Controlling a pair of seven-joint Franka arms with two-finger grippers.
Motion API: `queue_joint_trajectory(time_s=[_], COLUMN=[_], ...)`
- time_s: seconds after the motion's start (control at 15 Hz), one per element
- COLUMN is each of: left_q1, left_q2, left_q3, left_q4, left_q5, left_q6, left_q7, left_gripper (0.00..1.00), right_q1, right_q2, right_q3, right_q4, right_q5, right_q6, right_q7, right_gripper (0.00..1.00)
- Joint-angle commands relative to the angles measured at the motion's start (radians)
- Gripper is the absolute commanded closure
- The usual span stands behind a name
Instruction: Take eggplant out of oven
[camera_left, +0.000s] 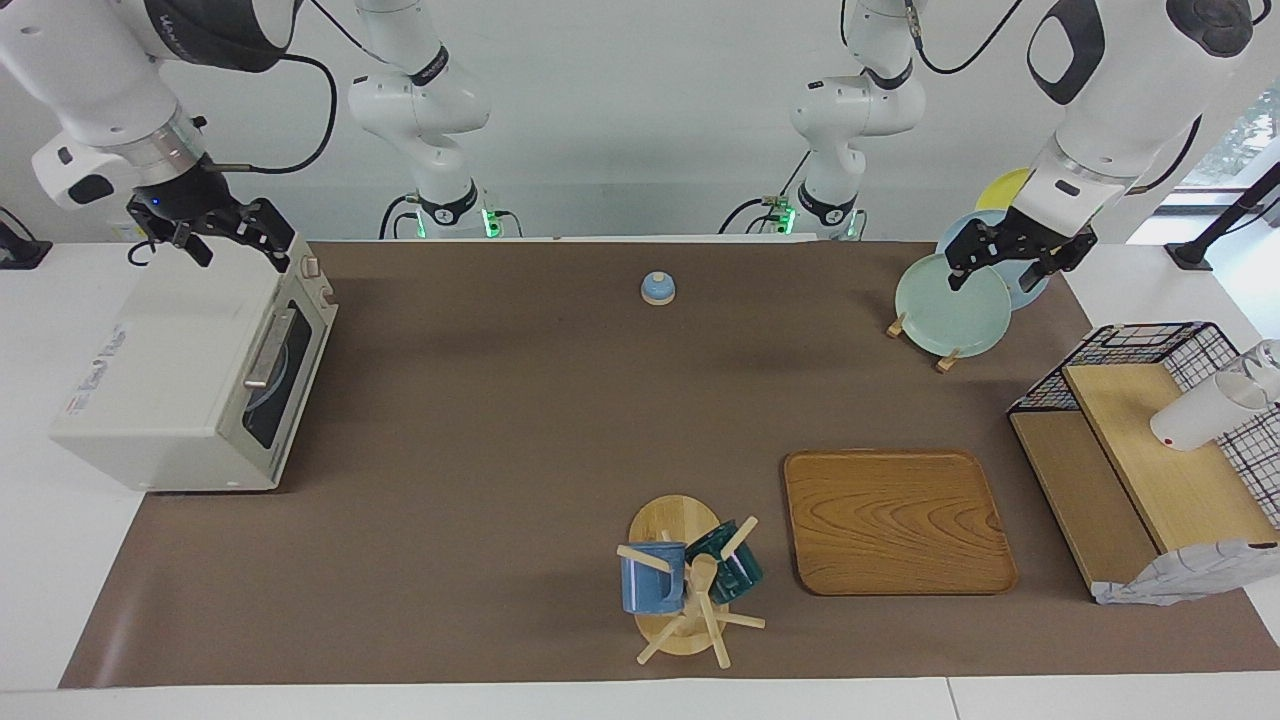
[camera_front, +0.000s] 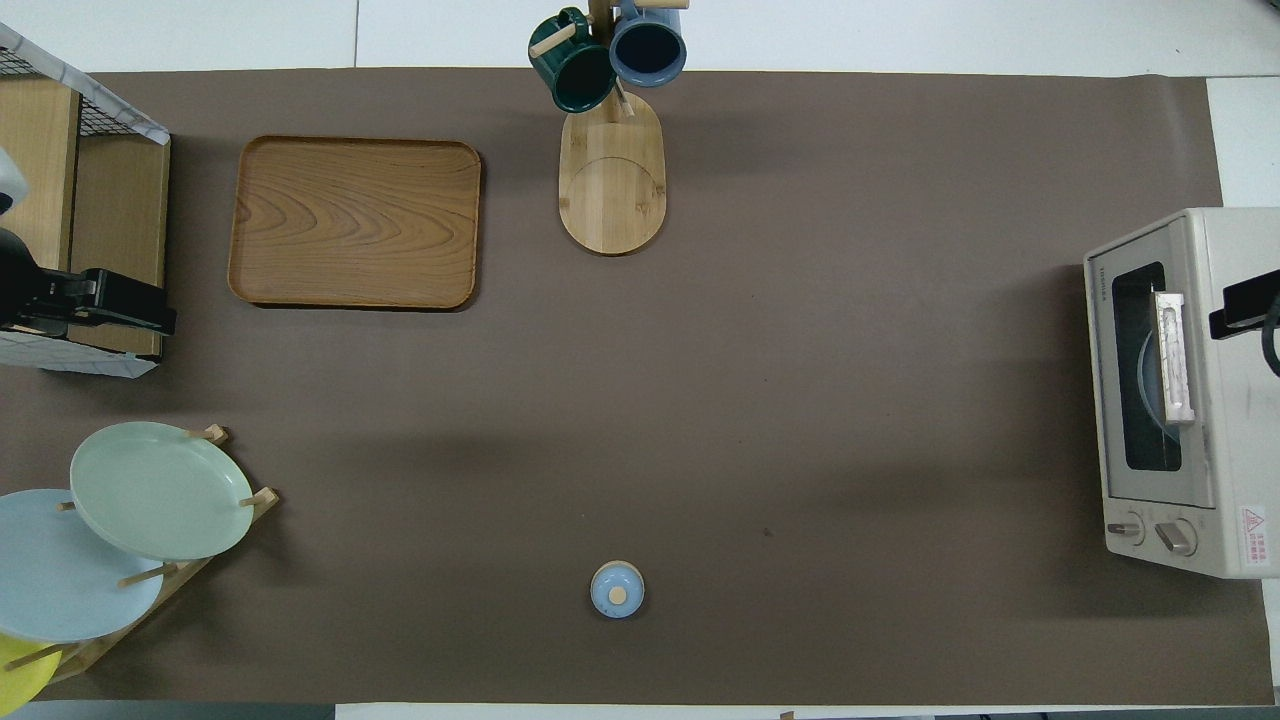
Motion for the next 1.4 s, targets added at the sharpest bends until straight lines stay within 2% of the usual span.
queue_joint_trajectory(time_s=[0.0,0.47,0.53,0.6,0.67,1.0,1.33], left_q1=[0.003,0.003,0.003,0.003,0.003,0.003,0.003], left_q2=[-0.007,-0.007,-0.007,-0.007,-0.007,-0.007,-0.007], left_q3=[0.0,0.0,0.0,0.0,0.0,0.0,0.0], left_q4=[-0.004,-0.004,-0.004,-0.004,-0.004,-0.004,-0.004], left_q5=[0.018,0.018,0.018,0.018,0.018,0.018,0.018], left_q6=[0.002,0.002,0.002,0.002,0.002,0.002,0.002], left_q7=[0.008,0.008,0.008,0.008,0.008,0.008,0.008], left_gripper=[0.0,0.0,0.0,0.0,0.0,0.0,0.0], right_q1=[-0.005,-0.02,-0.016,-0.005,0.0,-0.008,-0.029], right_q2=[-0.015,-0.017,-0.022,-0.022,-0.025,-0.11,-0.106], right_q3=[0.005,0.014,0.014,0.009,0.009,0.008,0.008], right_q4=[-0.021,-0.021,-0.023,-0.027,-0.046,-0.268,-0.328], right_q5=[-0.005,0.004,0.004,0.006,0.004,-0.022,-0.102], right_q6=[0.019,0.019,0.022,0.034,0.048,0.212,0.318], right_q7=[-0.024,-0.025,-0.027,-0.022,-0.021,-0.018,0.002], right_gripper=[0.0,0.0,0.44,0.79,1.0,1.0,1.0])
